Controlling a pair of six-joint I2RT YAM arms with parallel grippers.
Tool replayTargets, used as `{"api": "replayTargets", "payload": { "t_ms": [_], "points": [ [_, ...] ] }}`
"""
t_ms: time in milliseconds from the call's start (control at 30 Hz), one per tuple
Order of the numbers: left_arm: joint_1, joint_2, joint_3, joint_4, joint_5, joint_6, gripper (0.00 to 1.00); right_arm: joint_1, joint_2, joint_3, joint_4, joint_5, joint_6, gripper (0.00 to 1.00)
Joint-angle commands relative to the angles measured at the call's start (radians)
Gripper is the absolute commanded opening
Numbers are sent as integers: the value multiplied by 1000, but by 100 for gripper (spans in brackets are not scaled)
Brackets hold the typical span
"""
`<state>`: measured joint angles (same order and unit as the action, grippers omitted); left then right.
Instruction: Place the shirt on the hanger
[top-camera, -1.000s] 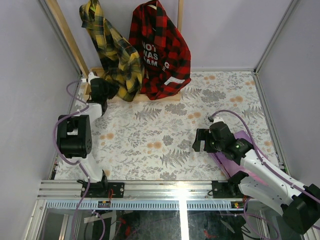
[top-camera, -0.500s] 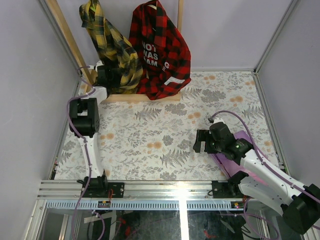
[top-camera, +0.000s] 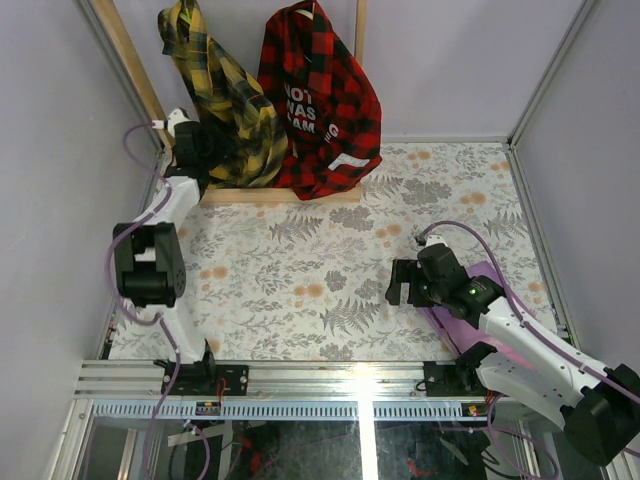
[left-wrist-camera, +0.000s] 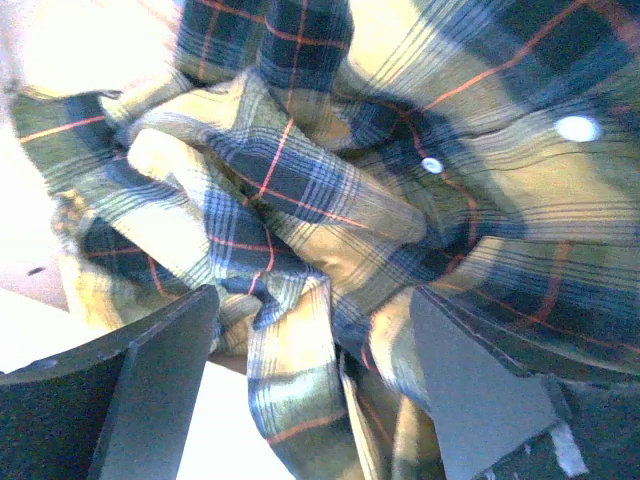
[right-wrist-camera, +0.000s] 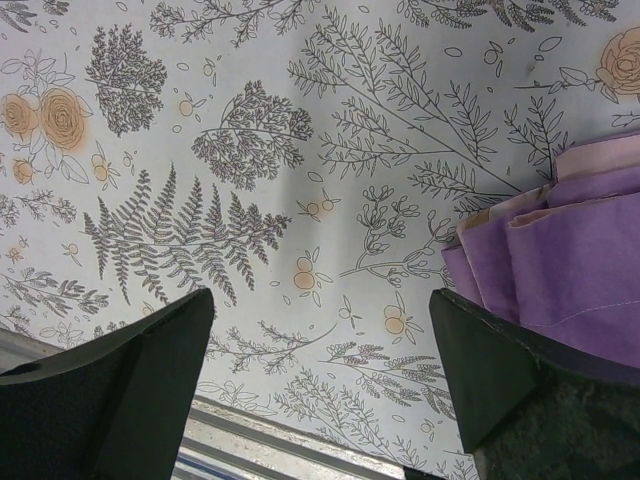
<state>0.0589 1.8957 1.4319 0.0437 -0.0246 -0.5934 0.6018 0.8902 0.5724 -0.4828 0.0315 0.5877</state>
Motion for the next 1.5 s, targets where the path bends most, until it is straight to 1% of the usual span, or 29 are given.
{"api": "replayTargets", "payload": {
  "t_ms": [0, 100, 233, 333, 433, 600, 667, 767, 900, 1067, 1100, 1200, 1267, 1467],
  "points": [
    [7, -160, -121, -45, -103, -64, 78, -4, -3, 21, 37, -29, 15, 97],
    [6, -290, -211, -75, -128, -94, 77, -4, -7, 16, 42, -34, 14, 97],
    [3, -522, -277, -84, -172, -64, 78, -4, -11, 12, 38, -40, 8, 97],
    [4, -636, -250, -78, -175, -10, 80, -3, -11, 8, 49, -51, 10, 97],
    [3, -663, -153, -56, -103, 51, 84, -4, -4, 8, 65, -72, 16, 97],
    [2, -548, 99, -35, 65, 91, 91, -3, -5, 13, 72, -94, 21, 96],
    [2, -501, 156, 12, 110, 93, 99, -4, -16, 15, 65, -89, 21, 96],
    [1, -423, 241, 52, 124, 95, 100, -4, -38, 18, 48, -76, 25, 96],
    [-1, -267, 408, 4, 165, 83, 100, -3, -55, 21, 43, -69, 26, 96],
    [-25, -139, 559, -31, 249, 82, 100, -3, -46, 27, 42, -67, 19, 96],
    [-40, -122, 581, -38, 261, 92, 99, -3, -42, 26, 45, -69, 21, 96],
    [-82, -76, 652, -66, 271, 134, 91, -3, -33, 21, 59, -76, 27, 96],
    [-112, -53, 690, -85, 275, 159, 89, -3, -33, 20, 62, -81, 29, 96],
    [-191, -44, 695, -99, 258, 217, 84, -4, -47, 14, 50, -73, 32, 96]
  ]
}}
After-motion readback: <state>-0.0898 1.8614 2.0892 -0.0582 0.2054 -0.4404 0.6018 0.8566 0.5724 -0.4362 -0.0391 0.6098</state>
